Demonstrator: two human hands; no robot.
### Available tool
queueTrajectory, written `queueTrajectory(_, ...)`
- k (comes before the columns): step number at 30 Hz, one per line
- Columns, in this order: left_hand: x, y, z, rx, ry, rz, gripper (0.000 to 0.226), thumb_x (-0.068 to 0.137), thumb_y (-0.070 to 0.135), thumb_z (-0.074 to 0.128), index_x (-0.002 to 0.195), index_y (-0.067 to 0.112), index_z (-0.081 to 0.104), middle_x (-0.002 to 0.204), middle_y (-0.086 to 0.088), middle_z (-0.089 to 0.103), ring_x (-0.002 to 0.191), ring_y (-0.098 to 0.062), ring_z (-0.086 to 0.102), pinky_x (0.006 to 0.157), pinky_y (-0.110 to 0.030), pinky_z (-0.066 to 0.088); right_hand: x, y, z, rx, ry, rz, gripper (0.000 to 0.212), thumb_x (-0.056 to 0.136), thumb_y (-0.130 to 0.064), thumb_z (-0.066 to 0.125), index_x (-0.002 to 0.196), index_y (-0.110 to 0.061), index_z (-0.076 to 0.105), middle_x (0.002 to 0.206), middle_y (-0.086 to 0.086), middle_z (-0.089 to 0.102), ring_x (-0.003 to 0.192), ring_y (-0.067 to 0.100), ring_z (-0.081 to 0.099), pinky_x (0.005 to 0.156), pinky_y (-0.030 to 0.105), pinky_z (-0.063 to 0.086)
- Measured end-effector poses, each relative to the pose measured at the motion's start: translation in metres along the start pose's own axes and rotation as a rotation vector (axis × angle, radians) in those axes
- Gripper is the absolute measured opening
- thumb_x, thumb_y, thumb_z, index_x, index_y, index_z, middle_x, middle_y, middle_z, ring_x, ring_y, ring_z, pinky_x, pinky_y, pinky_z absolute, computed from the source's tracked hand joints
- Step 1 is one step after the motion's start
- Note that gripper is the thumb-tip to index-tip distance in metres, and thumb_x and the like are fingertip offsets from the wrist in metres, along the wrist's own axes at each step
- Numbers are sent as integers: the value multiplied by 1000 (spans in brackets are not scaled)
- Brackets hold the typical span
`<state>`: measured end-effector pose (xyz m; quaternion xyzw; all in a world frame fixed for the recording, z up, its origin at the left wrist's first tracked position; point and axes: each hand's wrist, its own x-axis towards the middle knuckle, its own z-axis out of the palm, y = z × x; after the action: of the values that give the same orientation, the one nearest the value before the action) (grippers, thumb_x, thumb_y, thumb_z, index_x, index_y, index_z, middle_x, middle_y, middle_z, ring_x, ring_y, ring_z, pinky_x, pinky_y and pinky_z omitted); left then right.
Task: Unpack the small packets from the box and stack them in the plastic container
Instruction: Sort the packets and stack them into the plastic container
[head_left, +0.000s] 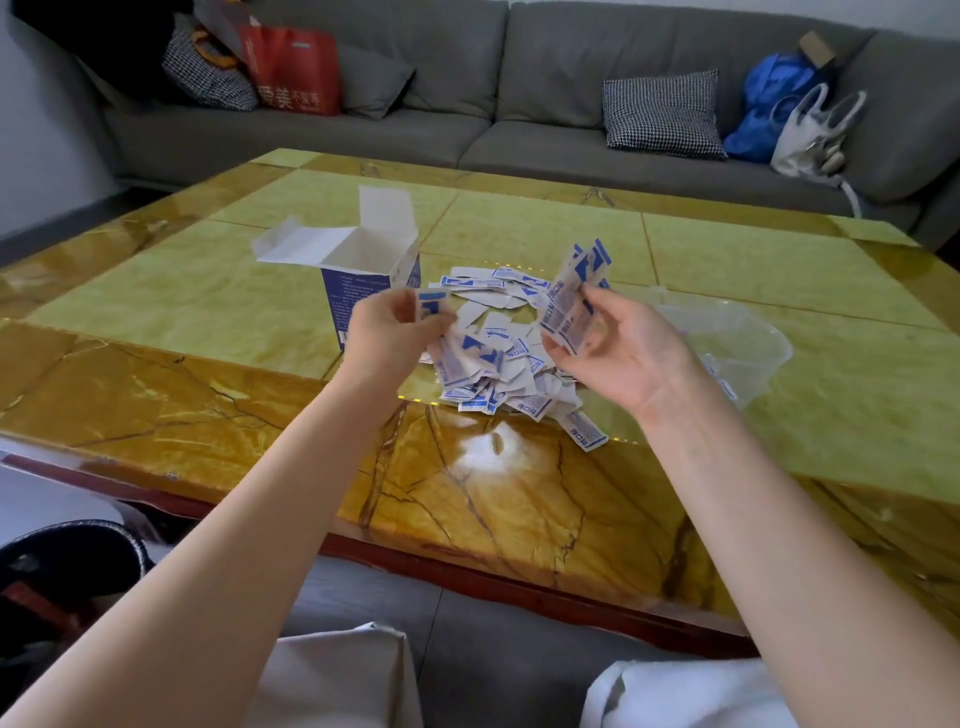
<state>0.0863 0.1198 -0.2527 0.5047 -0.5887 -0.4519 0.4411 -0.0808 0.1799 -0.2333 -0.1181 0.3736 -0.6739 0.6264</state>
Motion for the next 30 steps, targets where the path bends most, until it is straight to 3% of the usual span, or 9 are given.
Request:
queueTrajectory(5, -1, 3, 5, -151, 220, 5, 15, 83, 16, 67, 72, 12, 58, 75, -10, 60, 72, -21, 55, 73, -36, 50, -2, 22, -2, 36, 23, 130, 16, 95, -5, 44, 108, -2, 51, 85, 13, 61, 79, 21, 60, 73, 33, 52)
queueTrajectory(9, -16, 9, 25, -87, -65, 83, 12, 84, 15, 66, 85, 4, 63, 85, -19, 67, 77, -18, 60, 80, -41, 53, -3, 29, 10, 34, 3, 112, 13, 95, -5, 44, 100, -1, 55, 80, 16, 66, 73, 24, 64, 61, 35, 57)
queueTrajectory(13, -15, 8, 21, -49, -184, 12, 11, 82, 14, 68, 93, 14, 67, 91, -3, 70, 85, -17, 65, 88, -37, 52, 4, 11, 4, -204, 264, -300, 12, 92, -2, 50, 103, 0, 55, 97, 15, 67, 74, 19, 64, 72, 38, 55)
queueTrajectory(16, -10, 2, 11, 18, -148, -128, 16, 82, 18, 68, 98, 15, 67, 87, 2, 66, 75, -9, 56, 78, -25, 46, -3, -5, 0, -584, 176, -570, 25, 90, -1, 52, 111, -11, 43, 101, 7, 61, 83, 16, 63, 77, 36, 54)
queueTrajectory(19, -12, 2, 14, 24, -160, -171, 20, 83, 20, 67, 102, 13, 66, 82, -1, 61, 62, -8, 45, 55, -18, 37, -6, 2, -5, -850, 62, -394, 31, 89, -4, 54, 118, -3, 43, 108, 12, 62, 89, 22, 66, 86, 41, 52)
queueTrajectory(21, -13, 5, 20, -18, -209, -180, 19, 84, 18, 66, 101, 9, 66, 79, -4, 60, 59, -9, 46, 52, -17, 41, -6, 10, -11, -994, 74, -321, 18, 88, -6, 58, 102, 4, 53, 108, 21, 62, 97, 32, 62, 92, 43, 47)
queueTrajectory(23, -16, 10, 25, -26, -278, -196, 13, 85, 14, 64, 96, 8, 65, 79, -4, 63, 61, -8, 52, 55, -14, 48, -9, 10, -12, -999, 49, -291, 2, 89, -5, 58, 87, -6, 59, 101, 16, 65, 99, 29, 62, 90, 42, 48)
queueTrajectory(25, -18, 12, 30, -40, -337, -202, 6, 87, 9, 60, 89, 8, 65, 83, -6, 66, 66, -8, 59, 62, -14, 54, -11, 5, -14, -972, -16, -257, 11, 89, -2, 55, 86, -11, 60, 98, 10, 67, 99, 26, 63, 92, 42, 49)
queueTrajectory(30, -21, 19, 33, -186, -422, -292, 32, 97, 29, 43, 97, 2, 61, 84, -13, 69, 71, -17, 68, 65, -20, 59, -18, 0, -20, -1211, -44, -258, 20, 92, -9, 55, 78, -23, 55, 85, -4, 63, 89, 18, 61, 78, 32, 49)
